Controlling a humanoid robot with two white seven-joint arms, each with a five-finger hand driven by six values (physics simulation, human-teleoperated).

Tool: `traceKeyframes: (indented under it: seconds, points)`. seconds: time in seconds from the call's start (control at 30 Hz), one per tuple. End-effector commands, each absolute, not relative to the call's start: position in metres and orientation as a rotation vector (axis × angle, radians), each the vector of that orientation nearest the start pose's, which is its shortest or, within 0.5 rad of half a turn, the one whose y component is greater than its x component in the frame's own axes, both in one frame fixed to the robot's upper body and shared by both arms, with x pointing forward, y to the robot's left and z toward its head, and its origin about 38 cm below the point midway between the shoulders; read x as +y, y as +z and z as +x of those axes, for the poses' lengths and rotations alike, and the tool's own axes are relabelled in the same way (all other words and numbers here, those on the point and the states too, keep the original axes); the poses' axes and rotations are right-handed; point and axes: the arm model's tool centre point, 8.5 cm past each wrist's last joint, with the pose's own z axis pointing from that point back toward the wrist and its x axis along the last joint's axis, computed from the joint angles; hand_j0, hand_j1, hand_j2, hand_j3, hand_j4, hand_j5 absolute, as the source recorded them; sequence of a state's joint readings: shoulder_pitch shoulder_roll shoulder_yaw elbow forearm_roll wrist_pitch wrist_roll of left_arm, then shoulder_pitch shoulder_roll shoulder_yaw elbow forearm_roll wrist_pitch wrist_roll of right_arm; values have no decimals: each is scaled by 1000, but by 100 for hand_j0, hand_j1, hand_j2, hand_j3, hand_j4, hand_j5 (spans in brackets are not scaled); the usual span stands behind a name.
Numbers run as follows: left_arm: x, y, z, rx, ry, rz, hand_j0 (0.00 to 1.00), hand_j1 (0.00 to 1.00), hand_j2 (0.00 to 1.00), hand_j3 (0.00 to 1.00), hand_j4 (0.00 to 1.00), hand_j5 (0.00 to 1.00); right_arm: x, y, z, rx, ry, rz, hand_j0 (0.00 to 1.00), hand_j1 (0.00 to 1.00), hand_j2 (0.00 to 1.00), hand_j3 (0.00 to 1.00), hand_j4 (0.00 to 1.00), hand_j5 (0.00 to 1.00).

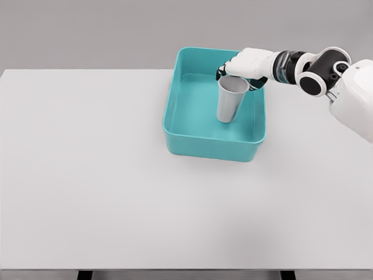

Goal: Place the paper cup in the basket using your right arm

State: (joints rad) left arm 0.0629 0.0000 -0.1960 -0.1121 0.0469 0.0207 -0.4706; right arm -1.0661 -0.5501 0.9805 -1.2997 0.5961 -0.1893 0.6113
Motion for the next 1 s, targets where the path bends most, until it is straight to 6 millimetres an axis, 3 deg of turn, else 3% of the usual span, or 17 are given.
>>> traceKeyframes:
  seconds: [0.0, 0.1, 0.27, 0.57, 0.67, 0.7, 0.73, 0.77, 0.8, 0.83, 0.87, 0.9, 0.93, 0.97]
  points:
    - [226, -258, -10, 15, -151, -400, 100, 100, 100, 100, 100, 100, -187, 257, 521, -1119, 2162, -716, 75, 75, 75, 75, 75, 75]
    - [226, -258, -10, 15, -151, -400, 100, 100, 100, 100, 100, 100, -187, 257, 521, -1119, 2165, -717, 77, 77, 77, 77, 77, 77]
    - [226, -258, -10, 15, -151, -400, 100, 100, 100, 100, 100, 100, -187, 257, 520, -1119, 2166, -717, 95, 95, 95, 95, 95, 95]
    - [226, -258, -10, 15, -151, -400, 100, 100, 100, 100, 100, 100, -186, 259, 519, -1126, 2175, -717, 95, 95, 95, 95, 95, 95]
    - [226, -258, -10, 15, -151, -400, 100, 100, 100, 100, 100, 100, -194, 267, 521, -1131, 2155, -739, 95, 95, 95, 95, 95, 95]
    - [226, -258, -10, 15, -151, -400, 100, 100, 100, 100, 100, 100, -208, 287, 525, -1177, 2092, -763, 98, 98, 98, 98, 98, 98]
    - [226, -258, -10, 15, -151, -400, 100, 100, 100, 100, 100, 100, -225, 329, 525, -1310, 1999, -805, 99, 99, 99, 99, 99, 99]
    - [226, -258, -10, 15, -151, -400, 100, 100, 100, 100, 100, 100, -277, 388, 510, -1494, 1849, -807, 100, 100, 100, 100, 100, 100]
    - [226, -258, -10, 15, -151, -400, 100, 100, 100, 100, 100, 100, -319, 421, 495, -1584, 1741, -789, 100, 100, 100, 100, 100, 100]
    - [226, -258, -10, 13, -151, -400, 100, 100, 100, 100, 100, 100, -377, 452, 470, -1570, 1682, -870, 100, 100, 100, 100, 100, 100]
    - [226, -258, -10, 13, -151, -400, 100, 100, 100, 100, 100, 100, -417, 464, 449, -1475, 1667, -964, 100, 100, 100, 100, 100, 100]
    - [226, -258, -10, 15, -151, -400, 100, 100, 100, 100, 100, 100, -427, 440, 445, -1403, 1688, -934, 100, 100, 100, 100, 100, 100]
    - [226, -258, -10, 13, -151, -400, 100, 100, 100, 100, 100, 100, -420, 404, 445, -1361, 1726, -853, 100, 100, 100, 100, 100, 100]
    - [226, -258, -10, 15, -151, -400, 100, 100, 100, 100, 100, 100, -420, 391, 445, -1341, 1730, -826, 100, 100, 100, 100, 100, 100]
